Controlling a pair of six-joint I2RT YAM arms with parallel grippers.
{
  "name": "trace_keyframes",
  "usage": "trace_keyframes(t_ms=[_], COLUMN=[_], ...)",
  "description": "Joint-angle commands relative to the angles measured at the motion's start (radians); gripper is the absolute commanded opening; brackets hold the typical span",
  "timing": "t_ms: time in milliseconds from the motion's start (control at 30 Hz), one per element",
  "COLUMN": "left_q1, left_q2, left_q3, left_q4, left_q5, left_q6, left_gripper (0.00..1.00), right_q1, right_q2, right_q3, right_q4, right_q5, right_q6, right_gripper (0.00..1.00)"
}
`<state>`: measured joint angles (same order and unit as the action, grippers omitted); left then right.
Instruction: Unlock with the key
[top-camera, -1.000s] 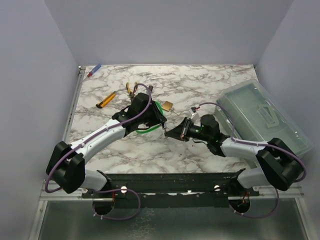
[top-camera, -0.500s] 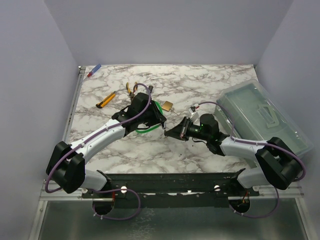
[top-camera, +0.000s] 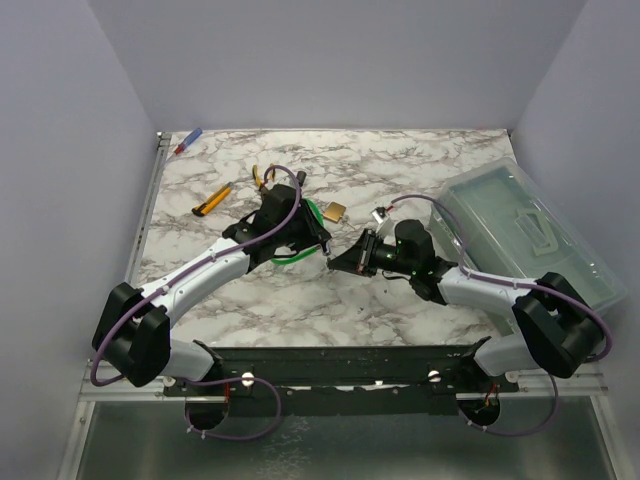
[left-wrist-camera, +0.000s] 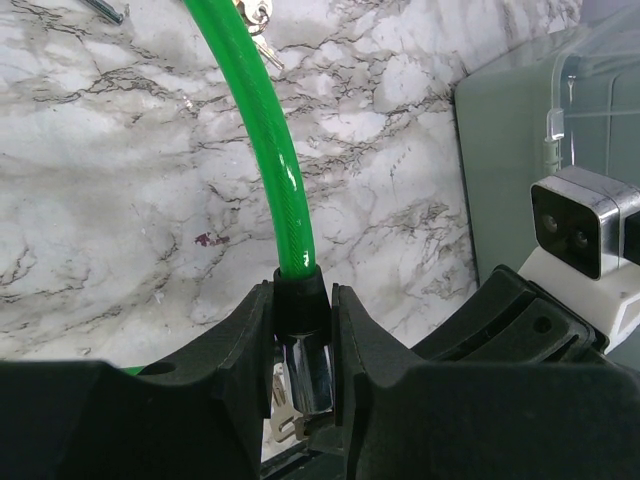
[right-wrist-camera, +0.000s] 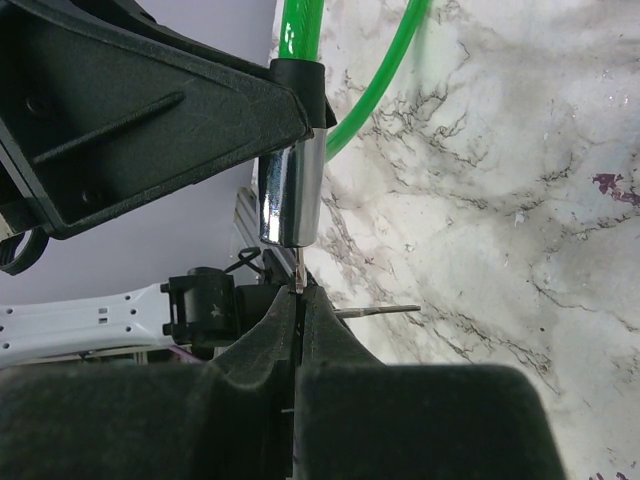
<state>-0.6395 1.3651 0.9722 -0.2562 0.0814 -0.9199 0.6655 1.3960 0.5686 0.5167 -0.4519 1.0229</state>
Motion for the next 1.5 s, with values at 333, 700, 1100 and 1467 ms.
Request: trace_keyframes(t_ms=[333,700,1100,1467], left_q1=[-0.017,-0.017,-0.016,-0.017], left_q2=[-0.018,-0.018,-0.036,-0.053], left_q3=[-0.016,-0.026,-0.046,-0.072], left_q4=[0.015,0.030,0.037,0.063], left_q5=[0.085,0.098,0.126,0.160], left_q6=[-0.022,-0.038,-0.049,-0.057], left_gripper=[0.00,0.00,0.00,0.00], right_q1=[-0.024,-0.024,-0.034,-0.072], right_q2=[0.019,-0.005,0.005,0.039], right_q3=[0.033,0.096,0.116,0.103], right_q4=[0.058,-0.056,-0.076,0.115], right_q5=[0.050,0.086,0.126,-0.061], right_q6=[-0.040,-0.130,-0.147,-0.181], right_gripper=[0.00,0.00,0.00,0.00])
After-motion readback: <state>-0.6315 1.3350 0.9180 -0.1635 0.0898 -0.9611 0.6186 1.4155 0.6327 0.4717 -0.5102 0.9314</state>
